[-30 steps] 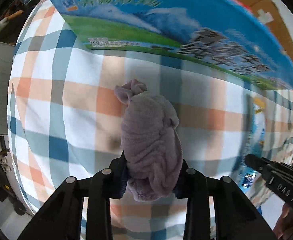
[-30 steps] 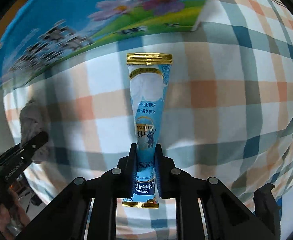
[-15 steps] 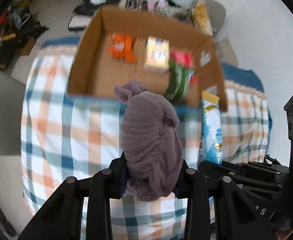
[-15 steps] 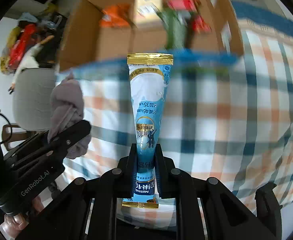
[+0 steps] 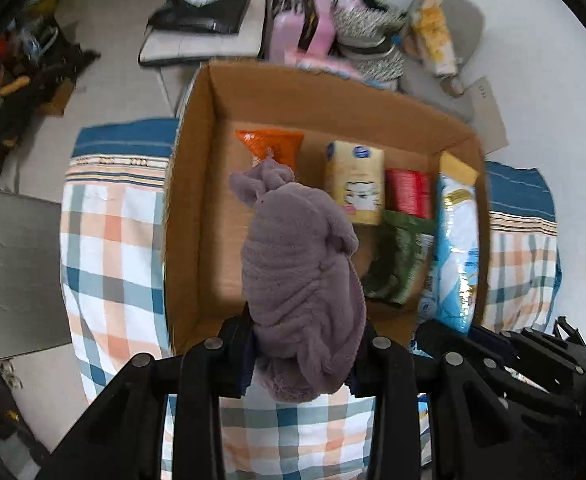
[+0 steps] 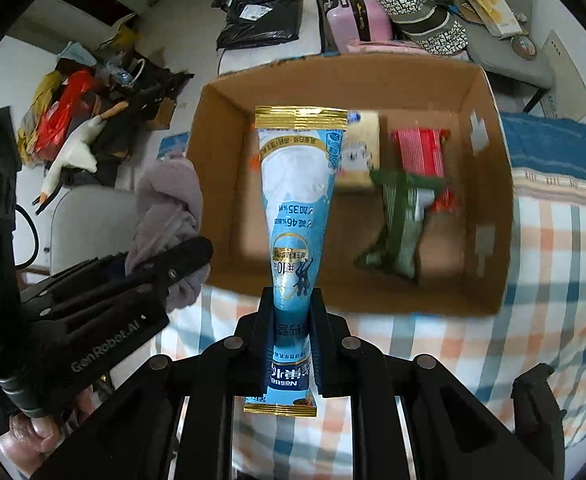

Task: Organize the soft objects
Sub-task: 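Carry the cloth and tube into the box and open both tools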

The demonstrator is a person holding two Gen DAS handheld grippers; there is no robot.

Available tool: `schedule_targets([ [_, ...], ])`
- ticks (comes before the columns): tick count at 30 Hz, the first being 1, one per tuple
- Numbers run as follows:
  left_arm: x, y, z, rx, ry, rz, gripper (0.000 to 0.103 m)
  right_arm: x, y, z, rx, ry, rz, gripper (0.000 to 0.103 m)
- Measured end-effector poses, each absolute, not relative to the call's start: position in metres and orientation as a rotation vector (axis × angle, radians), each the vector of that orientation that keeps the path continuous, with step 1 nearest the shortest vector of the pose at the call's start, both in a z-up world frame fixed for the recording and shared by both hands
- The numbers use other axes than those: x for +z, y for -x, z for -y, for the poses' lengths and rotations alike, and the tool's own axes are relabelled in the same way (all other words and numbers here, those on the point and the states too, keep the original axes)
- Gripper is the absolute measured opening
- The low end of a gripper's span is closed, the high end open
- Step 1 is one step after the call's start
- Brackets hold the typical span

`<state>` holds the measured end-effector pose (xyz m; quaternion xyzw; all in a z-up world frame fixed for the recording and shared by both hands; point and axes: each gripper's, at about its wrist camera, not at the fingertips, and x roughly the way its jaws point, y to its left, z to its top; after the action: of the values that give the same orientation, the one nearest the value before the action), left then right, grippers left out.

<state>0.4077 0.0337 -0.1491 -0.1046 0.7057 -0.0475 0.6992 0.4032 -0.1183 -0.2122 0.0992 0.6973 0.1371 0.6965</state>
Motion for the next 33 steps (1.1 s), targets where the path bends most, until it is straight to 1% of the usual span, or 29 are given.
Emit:
schedule_targets([
  [7,-0.216,-0.436,-0.042,-0.072,0.326,-1.743,0.031,-0.263,-0.448,0.097,0.277,-0.179,-1.623,0.017],
  [10,-0.231,-0.438,-0.042,-0.073,0.349,-1.773,0.031,-0.288,-0.455,0.094,0.273,-0.173,-1.66,0.017],
  [18,-0.247,-0.439,-0.039,-0.082,0.335,-1.801,0.032,-0.319,-0.466,0.094,0.281,-0.177,-1.709,0.017],
  [23,-0.246,-0.441,-0.035,-0.049,0.318,-1.81,0.037,-0.325,-0.472,0.091,0.304,-0.173,-1.736,0.02],
  [24,-0.245,-0.44,-0.035,-0.044,0.317,-1.808,0.037,-0.326,-0.474,0.091,0.304,-0.17,-1.741,0.021],
  [25,-0.244,-0.443,-0.035,-0.036,0.312,-1.804,0.039,-0.328,-0.476,0.091,0.306,-0.164,-1.748,0.025],
  [26,-0.243,-0.443,-0.035,-0.034,0.308,-1.8,0.043,-0.328,-0.478,0.091,0.306,-0.164,-1.752,0.028],
  [27,-0.241,-0.443,-0.034,-0.028,0.302,-1.794,0.046,-0.328,-0.479,0.092,0.299,-0.161,-1.755,0.036],
  [28,-0.238,-0.443,-0.032,-0.025,0.294,-1.785,0.05,-0.33,-0.48,0.091,0.295,-0.158,-1.755,0.04],
  [31,-0.231,-0.443,-0.03,-0.016,0.283,-1.76,0.052,-0.329,-0.478,0.092,0.28,-0.127,-1.741,0.046],
  [33,-0.223,-0.444,-0.027,-0.015,0.276,-1.747,0.057,-0.326,-0.476,0.096,0.267,-0.115,-1.737,0.049],
])
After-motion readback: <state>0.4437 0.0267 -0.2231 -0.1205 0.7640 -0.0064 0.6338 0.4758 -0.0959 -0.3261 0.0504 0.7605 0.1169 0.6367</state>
